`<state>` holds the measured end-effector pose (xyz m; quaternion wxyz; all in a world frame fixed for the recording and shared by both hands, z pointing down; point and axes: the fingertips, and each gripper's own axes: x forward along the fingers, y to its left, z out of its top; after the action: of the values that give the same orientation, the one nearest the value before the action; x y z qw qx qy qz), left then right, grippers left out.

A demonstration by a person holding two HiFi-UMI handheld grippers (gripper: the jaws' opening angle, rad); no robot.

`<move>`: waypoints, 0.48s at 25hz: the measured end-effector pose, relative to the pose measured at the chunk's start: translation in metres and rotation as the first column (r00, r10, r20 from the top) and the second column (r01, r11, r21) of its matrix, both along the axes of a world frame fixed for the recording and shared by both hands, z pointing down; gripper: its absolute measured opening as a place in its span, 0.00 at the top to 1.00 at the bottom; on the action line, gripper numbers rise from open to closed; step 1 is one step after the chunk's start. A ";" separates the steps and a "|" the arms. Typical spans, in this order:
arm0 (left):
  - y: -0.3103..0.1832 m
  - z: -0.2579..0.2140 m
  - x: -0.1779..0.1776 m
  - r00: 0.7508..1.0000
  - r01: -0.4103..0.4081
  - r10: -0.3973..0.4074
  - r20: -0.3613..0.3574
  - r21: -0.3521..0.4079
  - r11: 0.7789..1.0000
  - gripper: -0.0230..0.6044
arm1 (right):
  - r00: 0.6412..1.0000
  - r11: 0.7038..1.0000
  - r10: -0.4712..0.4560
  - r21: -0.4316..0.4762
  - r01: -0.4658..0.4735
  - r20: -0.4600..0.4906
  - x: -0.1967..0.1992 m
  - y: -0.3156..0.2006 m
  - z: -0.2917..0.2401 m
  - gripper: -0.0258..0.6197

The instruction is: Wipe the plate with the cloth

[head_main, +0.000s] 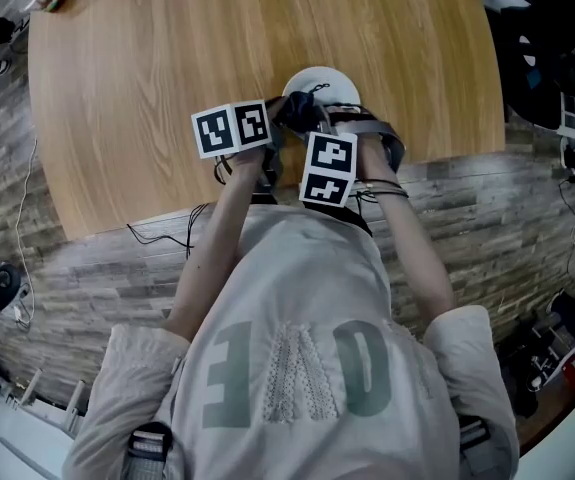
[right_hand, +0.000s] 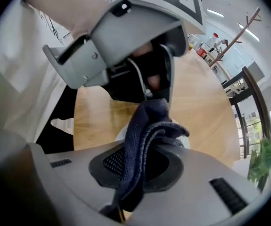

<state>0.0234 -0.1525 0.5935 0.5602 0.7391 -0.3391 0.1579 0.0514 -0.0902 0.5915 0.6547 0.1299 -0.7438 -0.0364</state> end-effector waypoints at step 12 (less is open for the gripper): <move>0.001 -0.002 0.002 1.000 -0.003 0.003 0.010 0.019 1.000 0.91 | 0.996 0.993 -0.072 -0.094 0.077 0.061 -0.019 0.036 -0.009 0.87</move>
<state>0.0258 -0.1515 0.5918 0.5512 0.7441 -0.3423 0.1592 0.0320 -0.0547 0.5823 0.6368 0.0714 -0.7674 -0.0214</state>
